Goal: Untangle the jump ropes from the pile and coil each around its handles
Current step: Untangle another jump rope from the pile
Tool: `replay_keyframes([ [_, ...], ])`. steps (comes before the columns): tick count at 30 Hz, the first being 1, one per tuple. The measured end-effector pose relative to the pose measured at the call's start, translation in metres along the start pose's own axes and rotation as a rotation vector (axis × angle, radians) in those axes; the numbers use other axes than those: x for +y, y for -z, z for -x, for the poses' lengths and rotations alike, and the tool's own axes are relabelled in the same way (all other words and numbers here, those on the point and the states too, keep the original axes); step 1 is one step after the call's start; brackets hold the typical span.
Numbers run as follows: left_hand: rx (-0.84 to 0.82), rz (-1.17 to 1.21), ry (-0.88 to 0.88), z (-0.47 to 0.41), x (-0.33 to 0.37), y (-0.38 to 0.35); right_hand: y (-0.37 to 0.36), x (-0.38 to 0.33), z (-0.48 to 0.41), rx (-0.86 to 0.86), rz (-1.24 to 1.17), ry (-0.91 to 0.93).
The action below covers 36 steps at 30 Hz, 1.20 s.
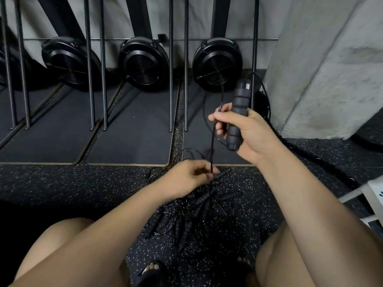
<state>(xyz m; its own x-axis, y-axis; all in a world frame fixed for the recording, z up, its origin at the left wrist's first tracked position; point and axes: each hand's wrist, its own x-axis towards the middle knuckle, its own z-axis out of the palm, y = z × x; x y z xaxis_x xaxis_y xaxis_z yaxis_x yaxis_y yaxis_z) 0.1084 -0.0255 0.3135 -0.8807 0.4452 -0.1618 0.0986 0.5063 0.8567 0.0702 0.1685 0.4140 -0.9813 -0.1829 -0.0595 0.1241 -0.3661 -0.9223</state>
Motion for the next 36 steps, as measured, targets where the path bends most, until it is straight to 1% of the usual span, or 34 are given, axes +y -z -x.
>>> replay_keyframes([
  [4,0.017,-0.021,-0.017,0.001,0.002,-0.003,0.008,0.001,-0.006,0.082,-0.09,-0.007],
  [7,0.03,-0.035,-0.027,0.002,0.002,0.0,0.013,0.003,-0.01,0.12,-0.075,-0.03],
  [9,0.041,-0.023,-0.027,0.004,0.004,0.003,0.016,0.006,-0.012,0.148,0.059,-0.065],
  [11,0.064,0.001,-0.047,0.006,0.005,0.006,0.018,0.011,-0.012,0.146,0.279,-0.119],
  [13,0.109,0.043,-0.068,0.007,0.008,0.009,0.019,0.017,-0.01,0.072,0.517,-0.185],
  [15,0.17,0.108,-0.075,0.008,0.011,0.016,0.017,0.022,-0.005,-0.033,0.703,-0.253],
  [18,0.268,0.221,-0.081,0.011,0.015,0.027,0.007,0.029,0.001,-0.175,0.855,-0.335],
  [20,0.308,0.31,-0.092,0.012,0.017,0.033,0.0,0.035,0.002,-0.232,0.85,-0.361],
  [24,0.347,0.436,-0.111,0.016,0.018,0.038,-0.006,0.037,0.001,-0.216,0.816,-0.347],
  [29,0.402,0.573,-0.111,0.017,0.017,0.046,-0.01,0.038,0.003,-0.268,0.798,-0.414],
  [33,0.45,0.675,-0.095,0.014,0.015,0.049,-0.01,0.038,0.002,-0.243,0.766,-0.377],
  [36,0.507,0.741,-0.031,0.01,0.012,0.048,-0.01,0.033,0.004,-0.265,0.718,-0.336],
])
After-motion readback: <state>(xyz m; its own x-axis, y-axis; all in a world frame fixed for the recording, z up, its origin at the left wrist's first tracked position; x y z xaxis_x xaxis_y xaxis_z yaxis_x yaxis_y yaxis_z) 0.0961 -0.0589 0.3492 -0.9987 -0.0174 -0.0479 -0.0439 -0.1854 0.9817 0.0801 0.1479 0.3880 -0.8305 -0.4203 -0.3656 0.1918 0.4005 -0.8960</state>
